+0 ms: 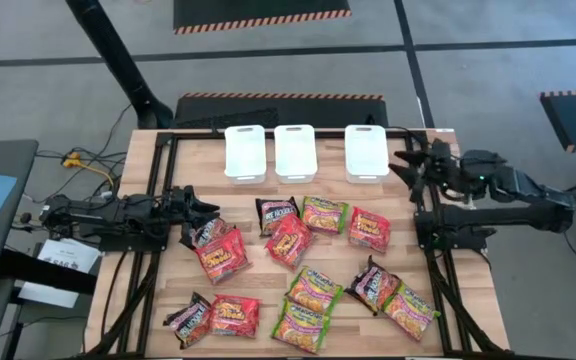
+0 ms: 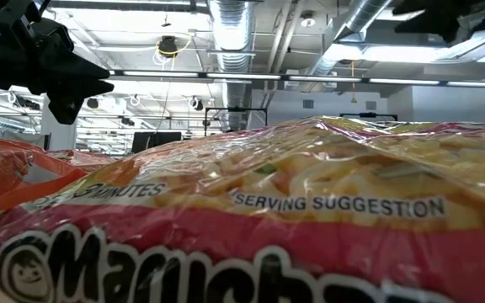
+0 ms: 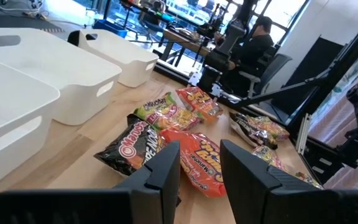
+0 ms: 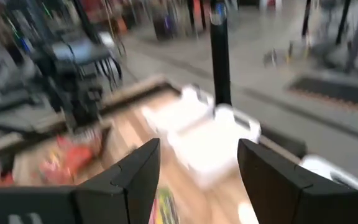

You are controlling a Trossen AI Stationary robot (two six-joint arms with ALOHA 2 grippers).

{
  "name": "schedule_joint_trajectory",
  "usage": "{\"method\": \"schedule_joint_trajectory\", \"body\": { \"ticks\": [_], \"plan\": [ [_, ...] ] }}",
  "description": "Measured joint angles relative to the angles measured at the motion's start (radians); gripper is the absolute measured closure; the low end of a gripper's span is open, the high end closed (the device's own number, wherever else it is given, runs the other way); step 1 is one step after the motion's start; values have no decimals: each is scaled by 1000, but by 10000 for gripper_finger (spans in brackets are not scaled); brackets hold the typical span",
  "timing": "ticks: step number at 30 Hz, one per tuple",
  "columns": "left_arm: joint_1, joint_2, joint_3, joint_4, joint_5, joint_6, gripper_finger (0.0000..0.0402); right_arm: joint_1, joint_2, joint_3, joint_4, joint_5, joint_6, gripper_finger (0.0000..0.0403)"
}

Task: Sort Maruchan noodles
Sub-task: Put the orange noodle pack into the right white bin

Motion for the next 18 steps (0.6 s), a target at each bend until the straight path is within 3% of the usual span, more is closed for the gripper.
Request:
{"method": "schedule_joint_trajectory", "body": {
  "ticks": [8,18],
  "plan": [
    [0,0,0,0,0,0,300,0,153,109,-322,-15,182,162],
    [0,0,0,0,0,0,300,0,352,110,-481,-193,275,162]
  ]
}}
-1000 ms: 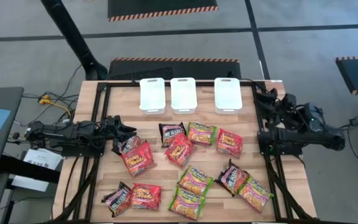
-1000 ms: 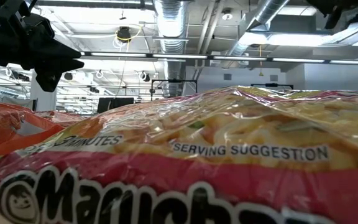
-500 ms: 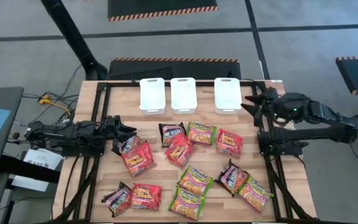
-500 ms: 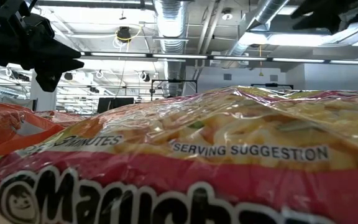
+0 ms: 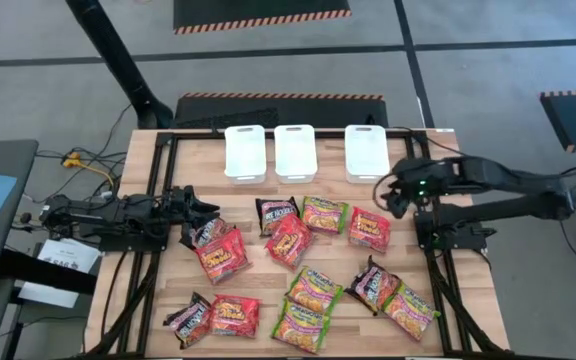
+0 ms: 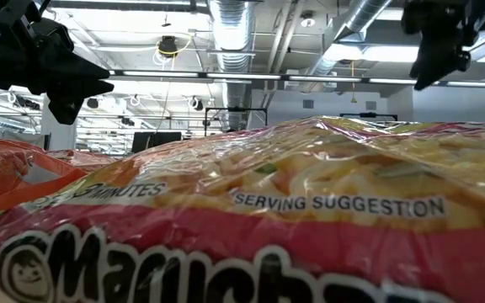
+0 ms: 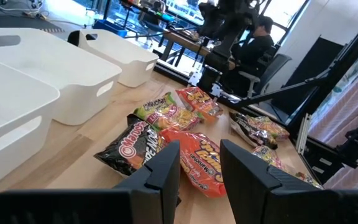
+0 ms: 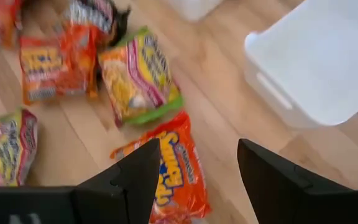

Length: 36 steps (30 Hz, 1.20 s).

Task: Sort Maruchan noodles
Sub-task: Put the orange noodle pack into the right white bin

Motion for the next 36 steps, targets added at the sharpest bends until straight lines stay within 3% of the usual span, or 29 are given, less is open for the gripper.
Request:
{"method": "schedule_joint_trajectory", "body": {
  "ticks": [22,29,36],
  "plan": [
    [0,0,0,0,0,0,300,-8,343,0,-11,-185,-107,162],
    [0,0,0,0,1,0,300,-111,369,-5,5,-253,-242,162],
    [0,0,0,0,2,-2,300,-235,363,-112,73,-382,-328,162]
  ]
}}
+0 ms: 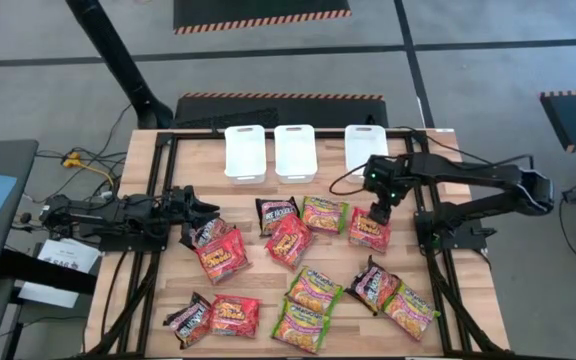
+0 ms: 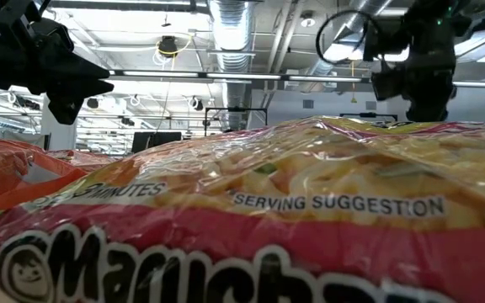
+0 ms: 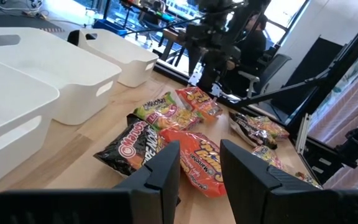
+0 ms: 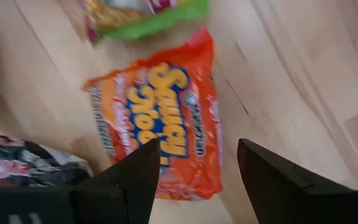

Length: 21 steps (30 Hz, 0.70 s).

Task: Sort Maruchan noodles
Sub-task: Put the orange noodle pack into the right white bin

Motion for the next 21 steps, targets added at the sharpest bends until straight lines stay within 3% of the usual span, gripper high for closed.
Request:
{"method": "schedule_joint_trajectory", "body": {
  "ticks": [12,21],
  "plan": [
    [0,0,0,0,5,0,300,-16,7,-32,35,-8,-50,162],
    [0,0,0,0,5,1,300,-26,113,-32,49,-7,-71,162]
  ]
}}
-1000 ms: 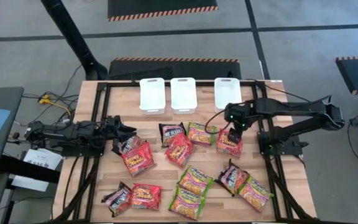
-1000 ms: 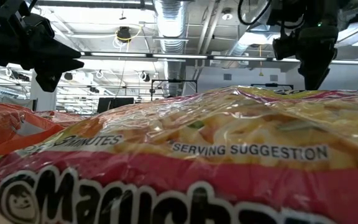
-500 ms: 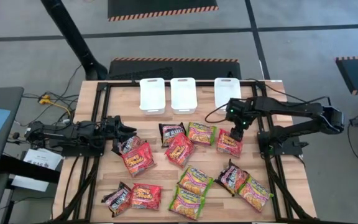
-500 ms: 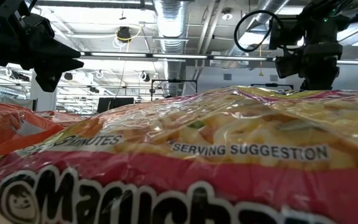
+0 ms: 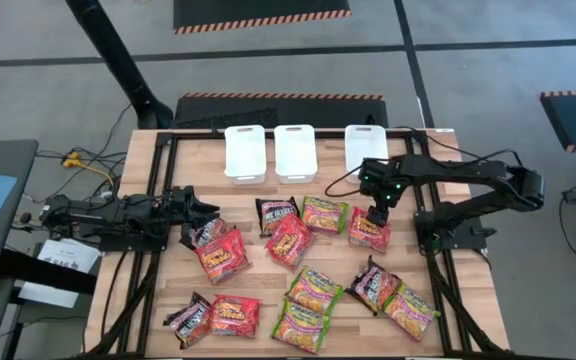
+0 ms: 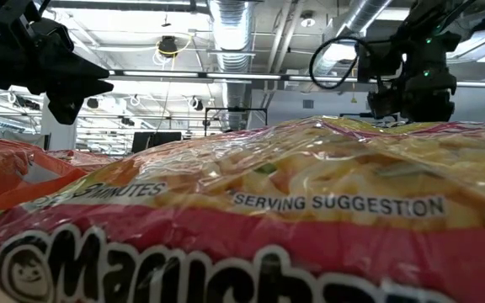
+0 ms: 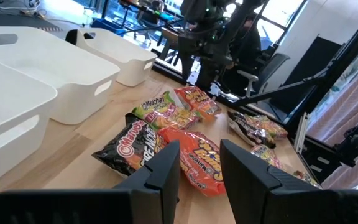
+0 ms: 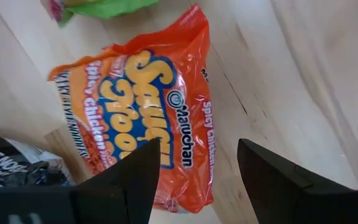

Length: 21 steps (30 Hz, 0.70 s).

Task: Sort Maruchan noodles
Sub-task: Put the orange noodle pack into the right white bin

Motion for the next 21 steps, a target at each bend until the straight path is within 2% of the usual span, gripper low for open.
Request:
{"method": "schedule_joint_trajectory", "body": {
  "ticks": [14,17,21],
  "plan": [
    [0,0,0,0,0,0,300,31,183,0,33,-2,4,166],
    [0,0,0,0,0,0,300,38,210,0,35,-4,22,185],
    [0,0,0,0,0,1,300,57,233,0,48,-34,27,230]
  ]
}}
